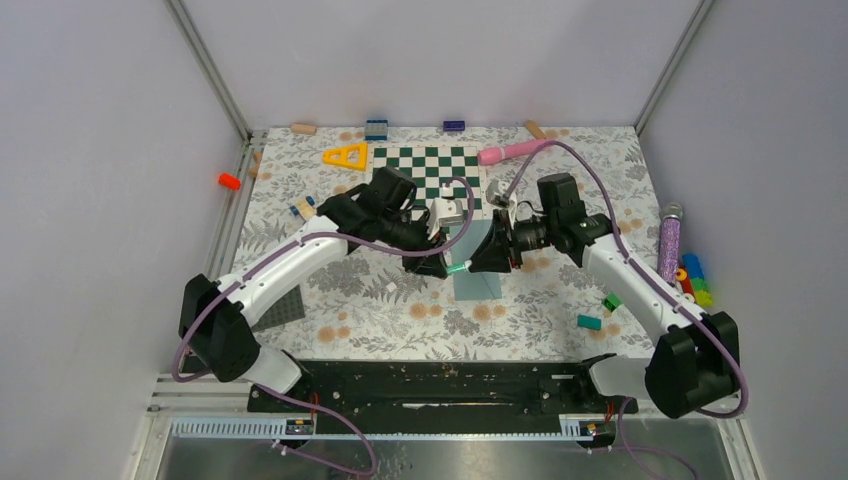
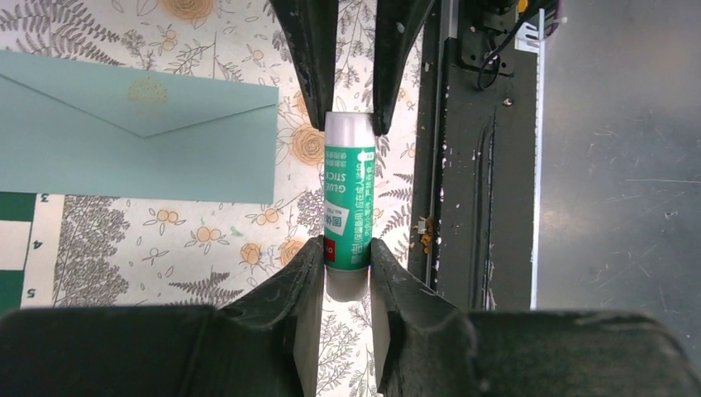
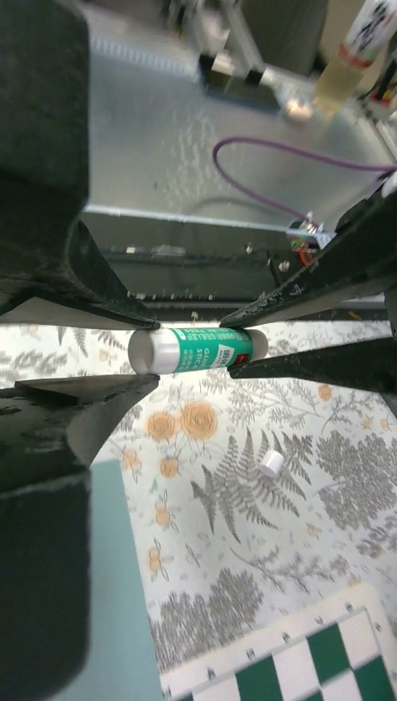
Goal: Place the letter into the envelope and seal it
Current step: Screw the solid glue.
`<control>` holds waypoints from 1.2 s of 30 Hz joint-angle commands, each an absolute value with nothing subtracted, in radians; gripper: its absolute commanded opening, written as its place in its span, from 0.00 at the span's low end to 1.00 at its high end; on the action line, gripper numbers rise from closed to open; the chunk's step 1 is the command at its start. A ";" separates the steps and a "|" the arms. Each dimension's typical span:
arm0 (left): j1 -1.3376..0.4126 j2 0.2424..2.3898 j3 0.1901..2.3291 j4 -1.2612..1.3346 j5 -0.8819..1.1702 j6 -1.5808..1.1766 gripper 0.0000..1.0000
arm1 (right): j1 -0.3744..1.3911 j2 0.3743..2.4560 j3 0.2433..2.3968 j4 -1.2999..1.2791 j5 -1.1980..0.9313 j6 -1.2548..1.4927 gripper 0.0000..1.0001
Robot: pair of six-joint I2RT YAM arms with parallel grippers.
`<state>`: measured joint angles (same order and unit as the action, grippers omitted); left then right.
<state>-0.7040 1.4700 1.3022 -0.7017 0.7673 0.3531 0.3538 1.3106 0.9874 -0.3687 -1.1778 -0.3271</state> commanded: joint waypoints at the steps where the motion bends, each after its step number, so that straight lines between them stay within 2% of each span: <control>1: -0.693 1.492 1.350 -0.761 0.845 0.382 0.00 | 0.358 1.219 0.940 -0.391 -1.144 -0.655 0.10; 6: -0.693 1.513 1.366 -0.788 0.869 0.394 0.00 | 0.364 1.090 0.810 -0.272 -1.116 -0.866 0.12; 8: -0.693 1.516 1.368 -0.792 0.866 0.396 0.00 | 0.364 1.056 0.790 -0.229 -1.093 -0.860 0.17; 10: -0.693 1.510 1.367 -0.792 0.856 0.395 0.00 | 0.364 1.051 0.808 -0.233 -1.074 -0.805 0.38; 14: -0.693 1.499 1.369 -0.789 0.826 0.393 0.00 | 0.363 1.043 0.819 -0.239 -1.078 -0.609 0.67; 17: -0.693 1.478 1.353 -0.757 0.787 0.377 0.00 | 0.362 1.066 0.845 -0.238 -1.052 -0.378 0.78; 21: -0.693 1.458 1.342 -0.737 0.746 0.370 0.00 | 0.346 1.166 0.899 -0.256 -1.057 -0.041 0.79; 25: -0.696 1.426 1.320 -0.704 0.701 0.362 0.00 | 0.312 1.308 0.941 -0.226 -1.225 0.268 0.80; 29: -0.703 1.393 1.300 -0.678 0.664 0.360 0.00 | 0.303 1.350 0.918 -0.155 -1.191 0.365 0.80; 36: -0.727 1.388 1.281 -0.656 0.609 0.369 0.00 | 0.299 1.424 0.886 0.095 -1.265 0.683 0.68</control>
<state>-0.7090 1.4143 1.2984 -0.7151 0.6647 0.3626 0.3046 1.3972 0.8909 -0.0834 -1.1854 0.4450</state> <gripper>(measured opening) 0.228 0.711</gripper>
